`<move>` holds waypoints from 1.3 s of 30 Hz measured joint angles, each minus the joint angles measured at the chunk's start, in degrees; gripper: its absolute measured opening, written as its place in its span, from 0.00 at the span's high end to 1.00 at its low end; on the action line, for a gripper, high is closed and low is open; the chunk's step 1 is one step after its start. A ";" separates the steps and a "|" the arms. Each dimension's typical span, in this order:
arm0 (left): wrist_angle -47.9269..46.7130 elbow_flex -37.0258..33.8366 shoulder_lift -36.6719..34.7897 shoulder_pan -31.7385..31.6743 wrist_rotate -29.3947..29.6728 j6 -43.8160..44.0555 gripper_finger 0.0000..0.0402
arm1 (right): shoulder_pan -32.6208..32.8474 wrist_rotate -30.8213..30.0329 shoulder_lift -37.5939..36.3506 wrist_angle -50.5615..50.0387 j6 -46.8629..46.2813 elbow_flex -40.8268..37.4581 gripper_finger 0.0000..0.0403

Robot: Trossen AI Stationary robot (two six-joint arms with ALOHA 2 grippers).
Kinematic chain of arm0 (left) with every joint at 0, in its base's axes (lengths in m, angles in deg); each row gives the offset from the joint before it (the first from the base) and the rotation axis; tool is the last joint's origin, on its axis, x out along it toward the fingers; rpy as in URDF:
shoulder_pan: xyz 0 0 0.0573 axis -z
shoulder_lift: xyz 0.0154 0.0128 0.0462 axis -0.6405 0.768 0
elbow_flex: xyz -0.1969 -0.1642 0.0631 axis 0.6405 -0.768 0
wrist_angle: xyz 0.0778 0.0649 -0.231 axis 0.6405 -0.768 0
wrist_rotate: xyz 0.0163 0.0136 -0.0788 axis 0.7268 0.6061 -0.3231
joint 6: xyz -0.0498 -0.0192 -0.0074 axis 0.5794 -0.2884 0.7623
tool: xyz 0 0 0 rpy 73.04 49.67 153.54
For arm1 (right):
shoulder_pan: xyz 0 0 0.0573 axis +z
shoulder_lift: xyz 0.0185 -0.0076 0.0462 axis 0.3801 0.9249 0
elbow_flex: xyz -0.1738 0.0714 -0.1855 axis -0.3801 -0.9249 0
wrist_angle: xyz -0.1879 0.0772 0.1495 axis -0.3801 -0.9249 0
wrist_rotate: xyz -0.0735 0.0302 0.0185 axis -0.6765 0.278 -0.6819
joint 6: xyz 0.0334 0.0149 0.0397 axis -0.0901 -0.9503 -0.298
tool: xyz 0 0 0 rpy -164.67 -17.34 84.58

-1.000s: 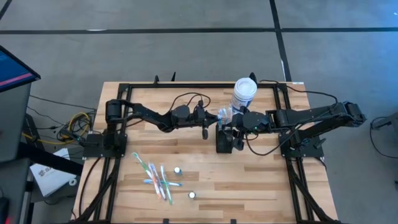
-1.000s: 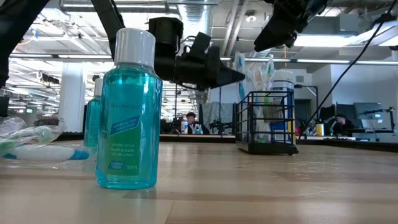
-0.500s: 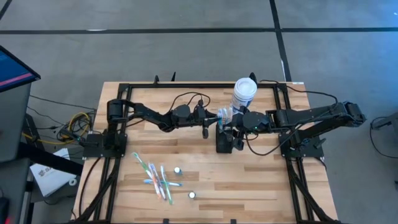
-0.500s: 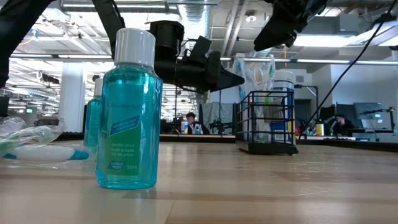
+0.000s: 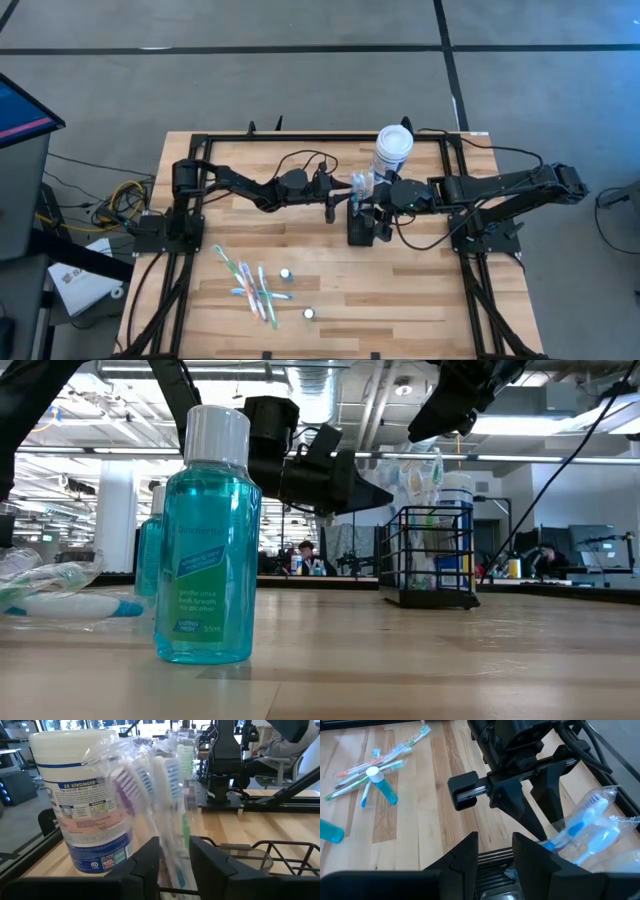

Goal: Pick & Place toothbrushing station
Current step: Put the top blue toothbrush into the wire mesh organizer, then put the purple toothbrush into the wire mesh organizer

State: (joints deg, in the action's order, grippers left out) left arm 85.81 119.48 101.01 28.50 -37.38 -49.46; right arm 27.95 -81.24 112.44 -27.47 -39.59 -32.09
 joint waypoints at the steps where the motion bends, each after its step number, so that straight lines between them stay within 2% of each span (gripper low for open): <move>1: -0.04 0.00 0.00 0.00 0.00 0.00 0.73 | -0.01 0.00 0.00 0.00 0.00 0.00 0.73; 11: -1.44 -0.03 -0.10 0.00 -0.02 -0.07 0.63 | -0.02 0.00 0.00 0.00 -0.01 0.00 0.73; 15: -2.27 -1.37 -2.28 0.00 -0.02 -0.13 0.61 | -0.02 0.00 0.00 -0.02 -0.02 0.00 0.73; 20: -2.49 -5.65 -8.39 0.00 -0.02 -0.16 0.61 | -0.02 0.00 0.00 0.25 -0.02 0.00 0.73; 28: -8.74 -15.12 -19.19 1.05 -0.02 0.27 0.61 | -0.02 0.02 0.00 1.07 -0.02 0.00 0.73; 36: -11.80 -24.65 -29.77 3.68 0.07 7.70 0.62 | 0.00 0.18 0.00 1.63 -0.02 0.00 0.73; 39: -15.32 -26.80 -33.04 5.56 2.55 9.25 0.62 | 0.11 0.20 0.00 1.70 -0.01 0.02 0.73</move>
State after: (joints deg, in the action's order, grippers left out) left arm 70.50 92.68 67.97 34.05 -34.83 -40.21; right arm 28.06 -81.05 112.44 -25.76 -39.61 -32.07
